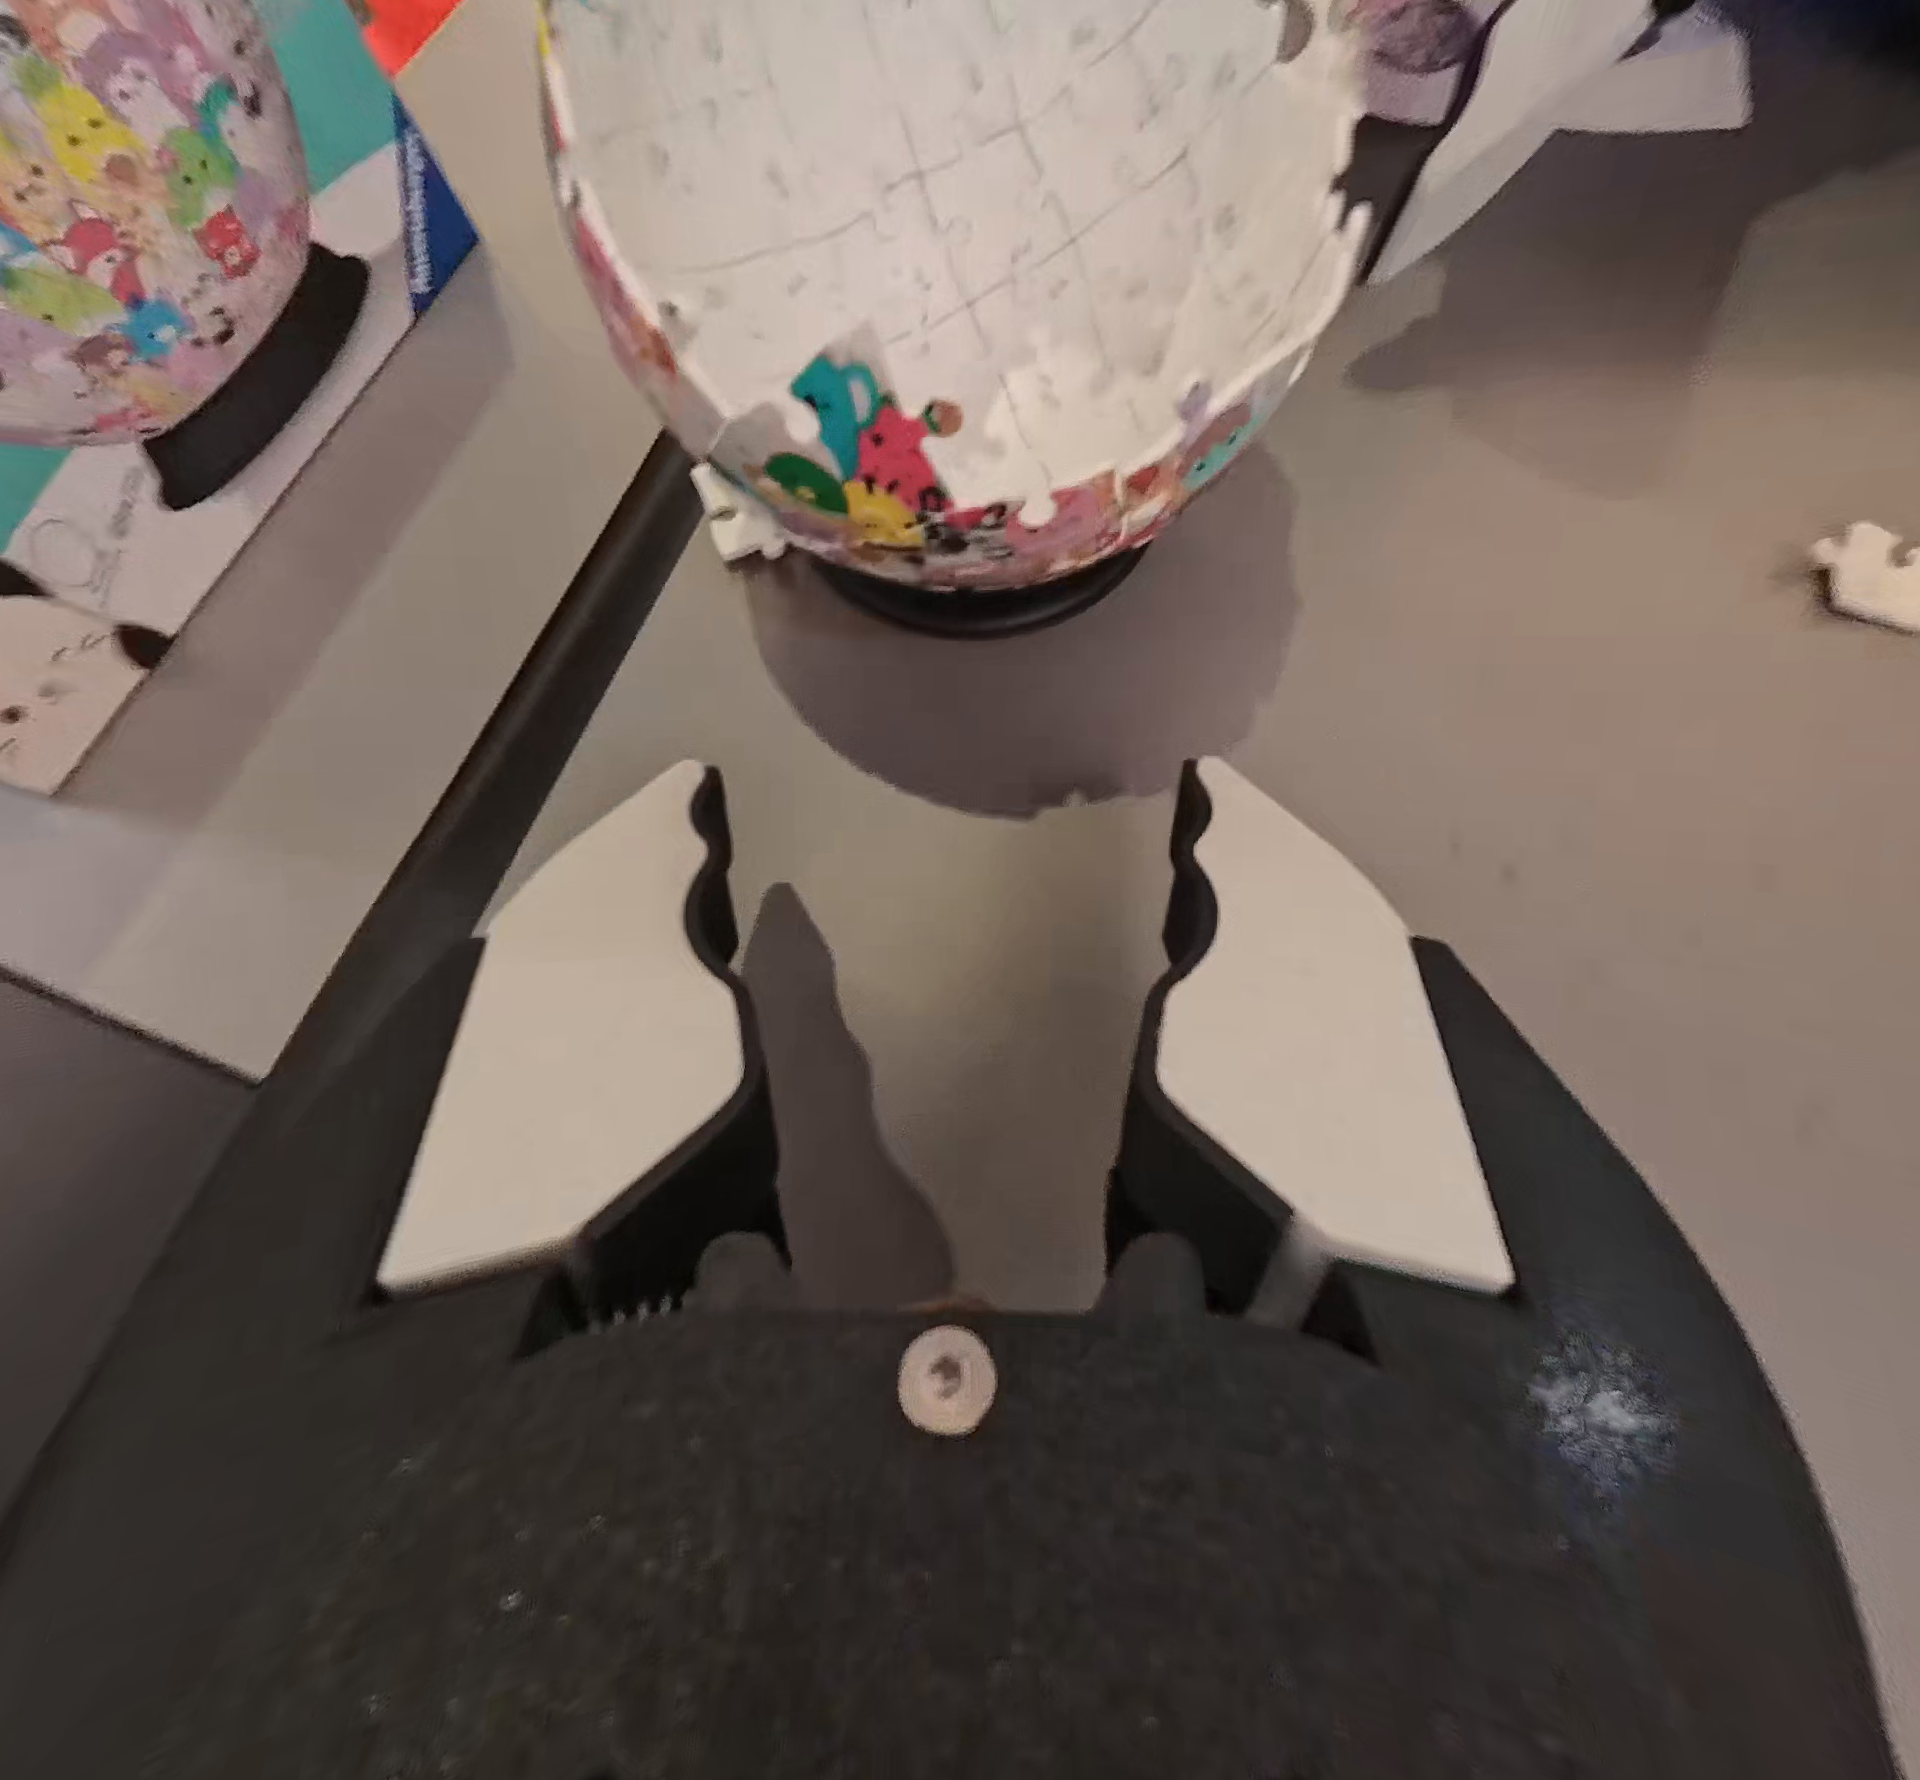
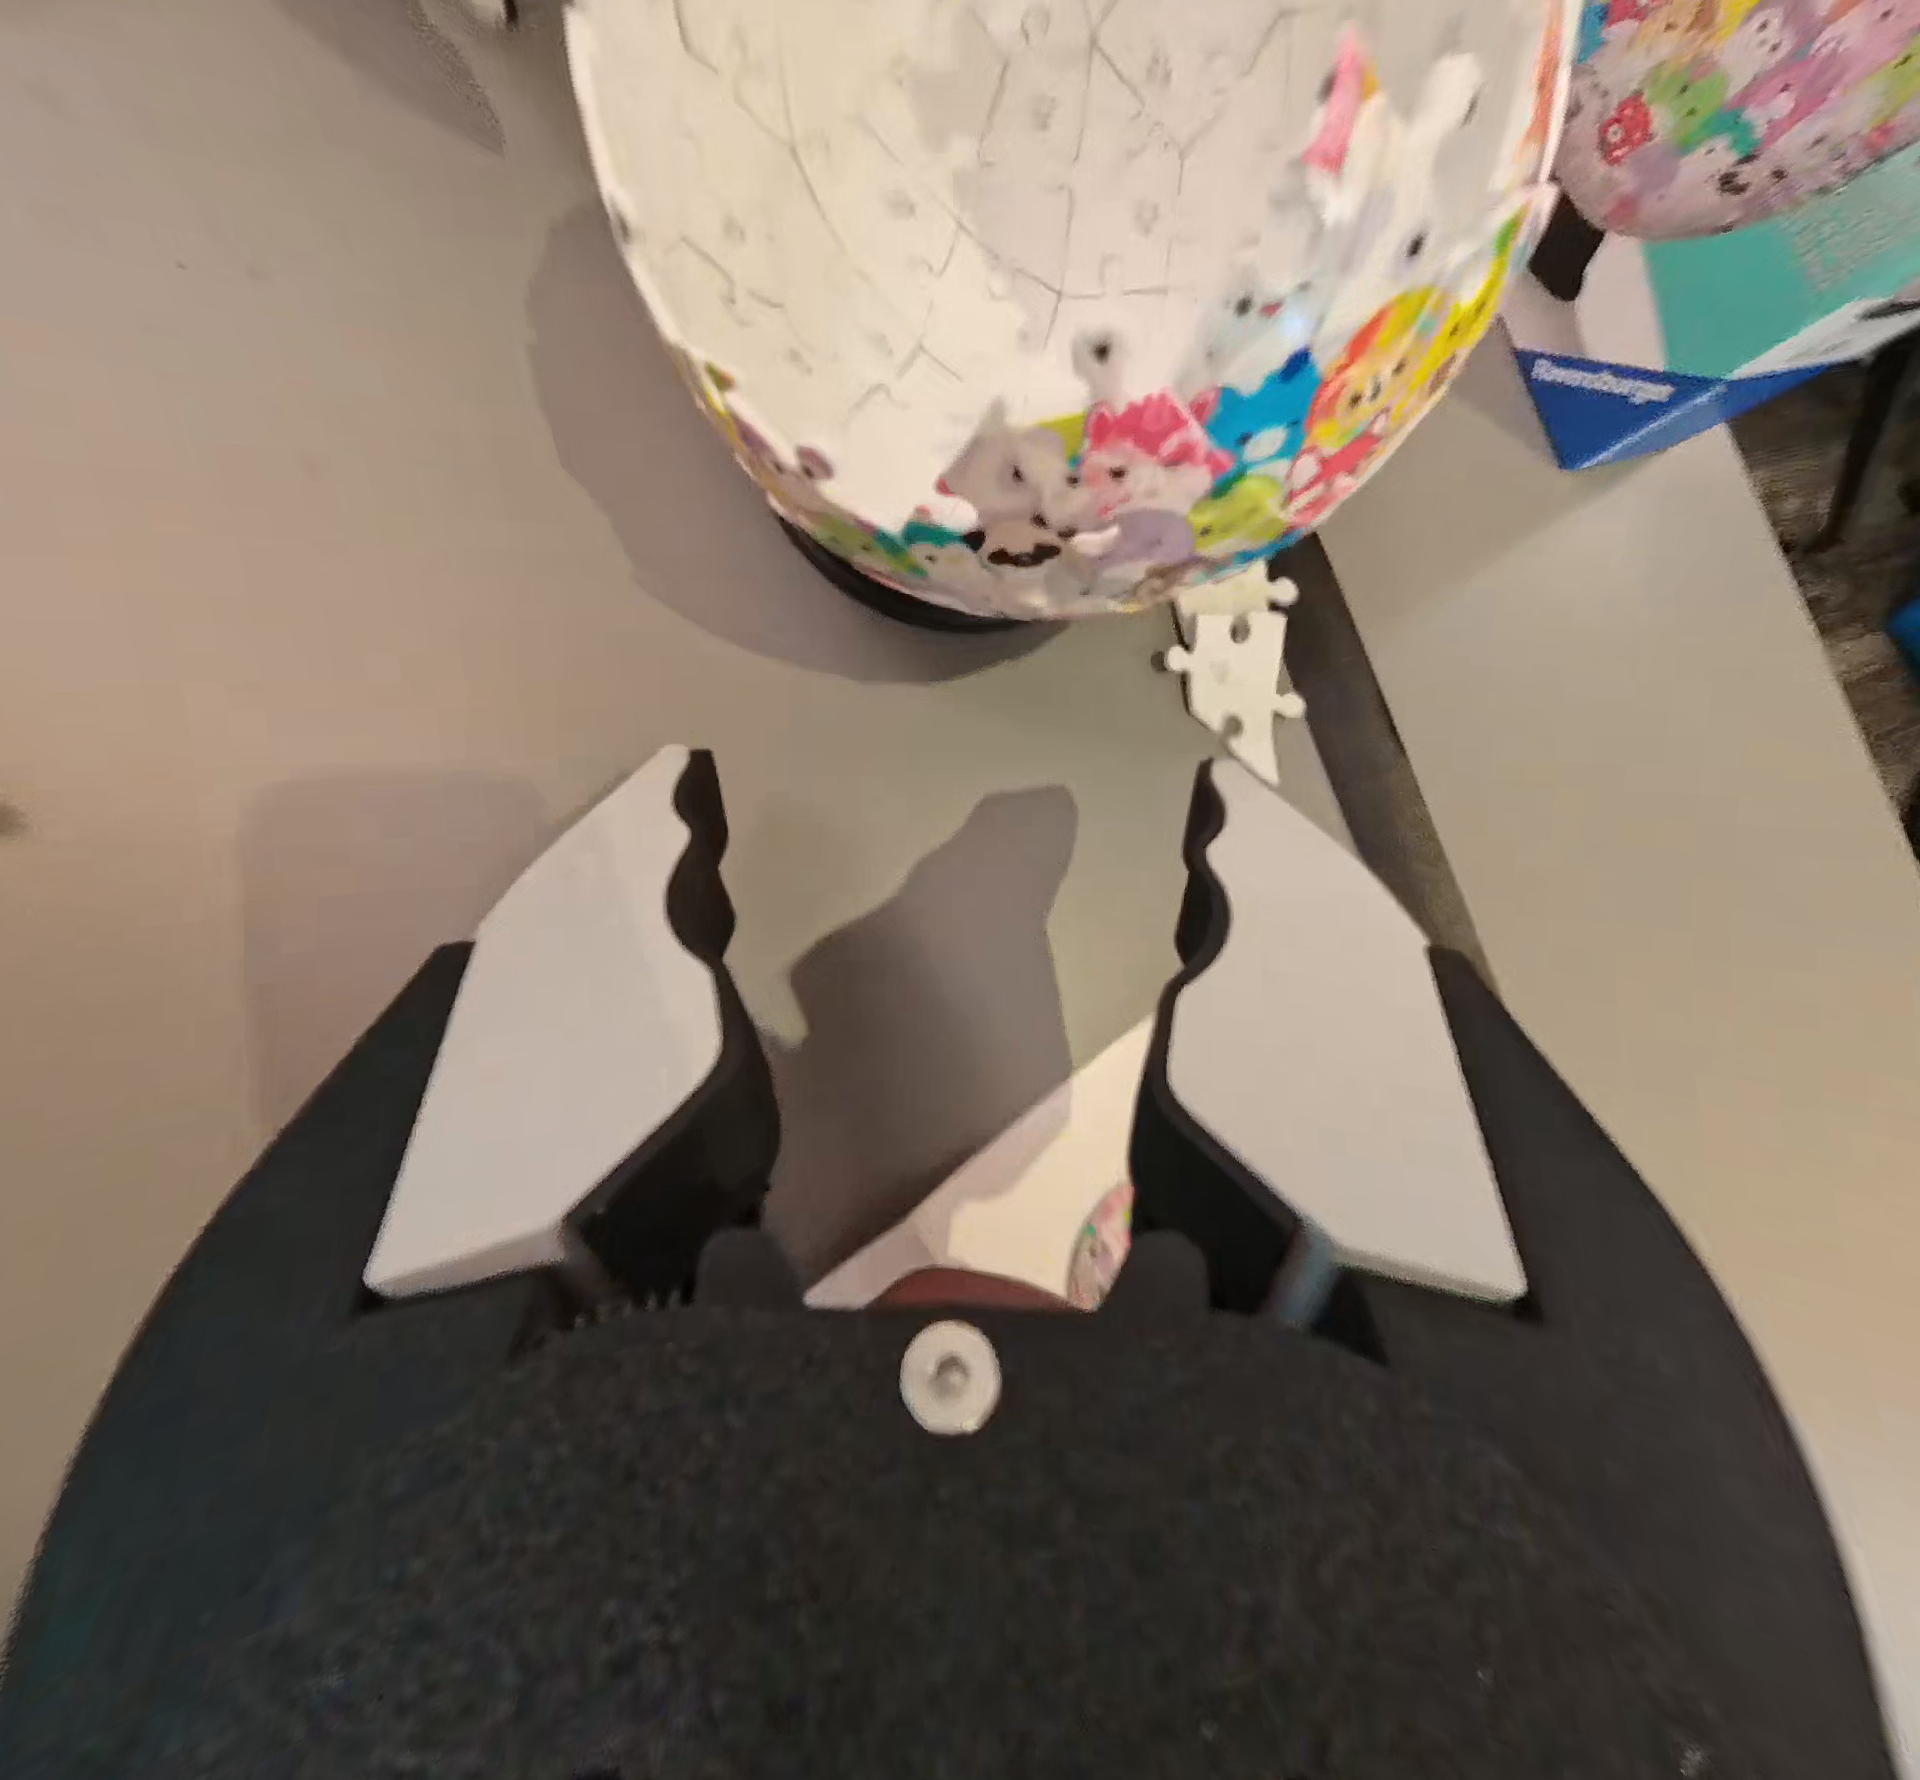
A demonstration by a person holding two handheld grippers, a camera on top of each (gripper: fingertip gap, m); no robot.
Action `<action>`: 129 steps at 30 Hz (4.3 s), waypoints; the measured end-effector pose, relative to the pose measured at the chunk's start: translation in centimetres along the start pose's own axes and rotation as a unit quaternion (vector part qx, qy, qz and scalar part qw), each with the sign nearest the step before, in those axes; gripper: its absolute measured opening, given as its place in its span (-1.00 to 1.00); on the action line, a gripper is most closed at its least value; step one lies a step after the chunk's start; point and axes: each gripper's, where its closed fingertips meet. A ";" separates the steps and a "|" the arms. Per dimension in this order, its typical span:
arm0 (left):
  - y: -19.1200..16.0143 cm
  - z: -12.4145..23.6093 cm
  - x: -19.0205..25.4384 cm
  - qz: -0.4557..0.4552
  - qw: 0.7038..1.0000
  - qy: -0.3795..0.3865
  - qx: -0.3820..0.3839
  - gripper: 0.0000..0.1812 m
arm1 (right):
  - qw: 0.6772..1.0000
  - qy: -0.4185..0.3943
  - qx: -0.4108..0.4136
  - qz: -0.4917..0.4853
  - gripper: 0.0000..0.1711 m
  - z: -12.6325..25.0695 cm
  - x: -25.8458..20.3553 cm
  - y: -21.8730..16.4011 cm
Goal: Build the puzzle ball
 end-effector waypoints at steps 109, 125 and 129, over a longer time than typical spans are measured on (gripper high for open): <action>-1.9 4.6 24.8 0.042 0.998 -0.048 -0.020 0.07 | 0.981 0.170 0.049 -0.085 0.20 8.8 -22.5 3.9; -4.1 2.9 22.8 -0.066 0.996 -0.011 -0.067 0.16 | 0.996 -0.006 0.059 0.065 0.16 7.7 -22.8 2.1; -3.9 2.3 22.9 -0.067 0.995 -0.027 -0.063 0.16 | 0.997 0.039 0.059 -0.026 0.19 7.4 -23.1 2.7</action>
Point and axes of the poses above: each gripper's, where its closed fingertips meet, z back along the fingers, y out of its top, x = y × z across the jaws, and after that the axes turned 7 degrees about -y, right-handed
